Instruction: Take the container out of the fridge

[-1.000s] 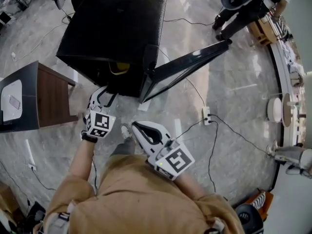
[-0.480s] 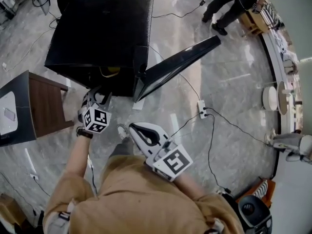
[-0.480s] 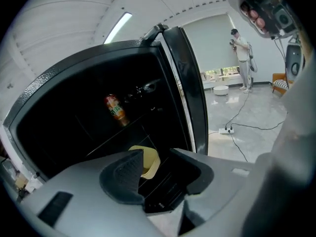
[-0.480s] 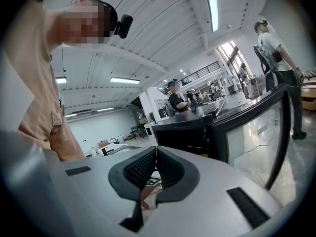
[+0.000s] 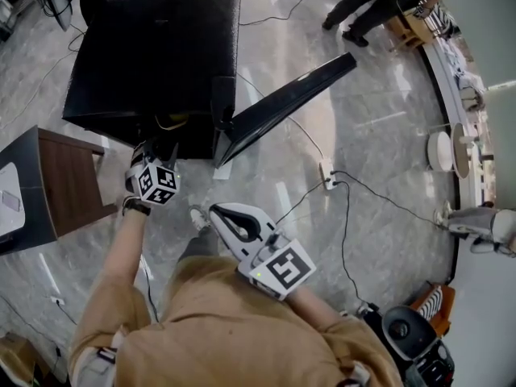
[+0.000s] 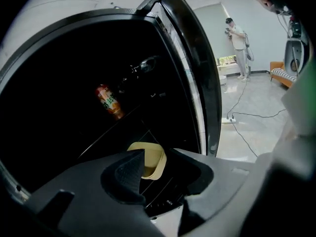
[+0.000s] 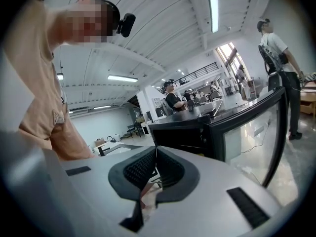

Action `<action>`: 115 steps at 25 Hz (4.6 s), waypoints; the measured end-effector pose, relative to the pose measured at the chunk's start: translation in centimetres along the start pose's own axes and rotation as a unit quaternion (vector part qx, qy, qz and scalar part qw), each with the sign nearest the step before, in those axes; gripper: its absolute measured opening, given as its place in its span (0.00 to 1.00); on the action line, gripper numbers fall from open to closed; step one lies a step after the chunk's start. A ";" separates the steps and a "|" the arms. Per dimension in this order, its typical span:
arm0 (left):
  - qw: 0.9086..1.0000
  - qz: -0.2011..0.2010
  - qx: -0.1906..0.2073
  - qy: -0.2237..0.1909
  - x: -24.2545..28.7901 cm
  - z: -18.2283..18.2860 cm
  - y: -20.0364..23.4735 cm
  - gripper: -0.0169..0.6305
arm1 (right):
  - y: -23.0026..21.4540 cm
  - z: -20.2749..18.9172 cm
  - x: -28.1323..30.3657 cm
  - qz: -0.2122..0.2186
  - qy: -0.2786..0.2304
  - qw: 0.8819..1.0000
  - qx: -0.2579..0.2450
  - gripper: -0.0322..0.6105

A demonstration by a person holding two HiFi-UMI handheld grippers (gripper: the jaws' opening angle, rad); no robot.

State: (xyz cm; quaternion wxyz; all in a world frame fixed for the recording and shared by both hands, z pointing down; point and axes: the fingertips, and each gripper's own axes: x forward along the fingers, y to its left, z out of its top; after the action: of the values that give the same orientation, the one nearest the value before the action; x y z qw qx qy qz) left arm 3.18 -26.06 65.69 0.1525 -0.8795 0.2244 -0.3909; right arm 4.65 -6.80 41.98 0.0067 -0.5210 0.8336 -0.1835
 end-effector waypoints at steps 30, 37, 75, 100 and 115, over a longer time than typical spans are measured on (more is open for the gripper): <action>0.998 -0.036 -0.010 0.056 8.5 -4.2 0.4 0.25 | -2.8 -0.3 0.9 -0.074 0.012 0.997 -0.003 0.05; 0.997 -0.049 -0.001 0.061 9.7 -4.4 0.4 0.24 | -3.0 -0.5 1.1 -0.088 0.014 0.996 0.008 0.05; 0.992 -0.090 0.016 0.082 13.0 -6.2 -0.8 0.14 | -3.4 -1.9 1.3 -0.131 0.020 0.990 0.039 0.05; 0.993 -0.089 -0.044 0.066 11.7 -6.0 -0.9 0.06 | -2.8 -1.8 0.5 -0.129 0.013 0.991 0.034 0.05; 0.990 -0.070 -0.108 0.064 9.2 -5.3 -0.7 0.06 | -1.4 -1.3 -0.7 -0.101 0.007 0.994 0.028 0.05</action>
State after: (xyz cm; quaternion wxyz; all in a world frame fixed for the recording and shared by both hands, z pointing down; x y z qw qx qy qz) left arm 4.80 -30.65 75.17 0.0141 -0.8774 0.2122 -0.4301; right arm 5.97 -6.33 43.54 -0.0026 -0.6011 0.7710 -0.2103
